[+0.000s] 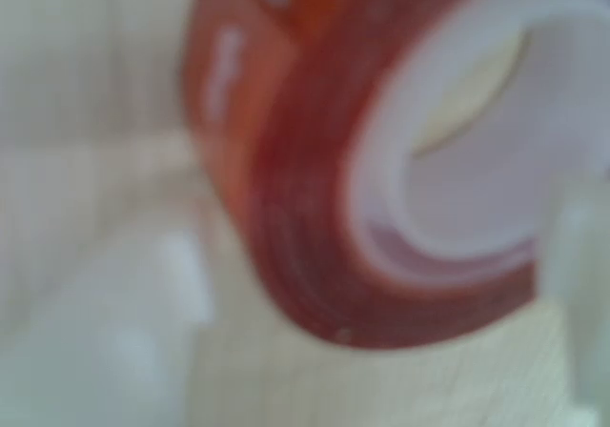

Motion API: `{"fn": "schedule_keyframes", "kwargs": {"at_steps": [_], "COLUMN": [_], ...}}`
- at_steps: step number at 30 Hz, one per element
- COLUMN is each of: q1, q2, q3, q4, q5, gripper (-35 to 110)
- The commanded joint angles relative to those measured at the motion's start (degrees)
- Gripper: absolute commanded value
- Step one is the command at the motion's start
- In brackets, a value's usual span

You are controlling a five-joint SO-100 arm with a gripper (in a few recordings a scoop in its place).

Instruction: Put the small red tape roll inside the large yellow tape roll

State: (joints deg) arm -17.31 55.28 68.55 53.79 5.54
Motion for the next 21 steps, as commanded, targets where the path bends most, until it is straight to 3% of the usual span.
{"fn": "schedule_keyframes", "kwargs": {"at_steps": [1,10,13,21], "q1": [-0.4,-1.4,-1.2,-1.1], "q2": [1.8,0.4,-0.4,-2.5], "q3": [-4.9,-5.4,-6.9,-11.4], "q4": [0.8,1.7,2.5,6.2], "q5": [0.4,0.4,0.4,0.4], "gripper": [17,15,0,0]}}
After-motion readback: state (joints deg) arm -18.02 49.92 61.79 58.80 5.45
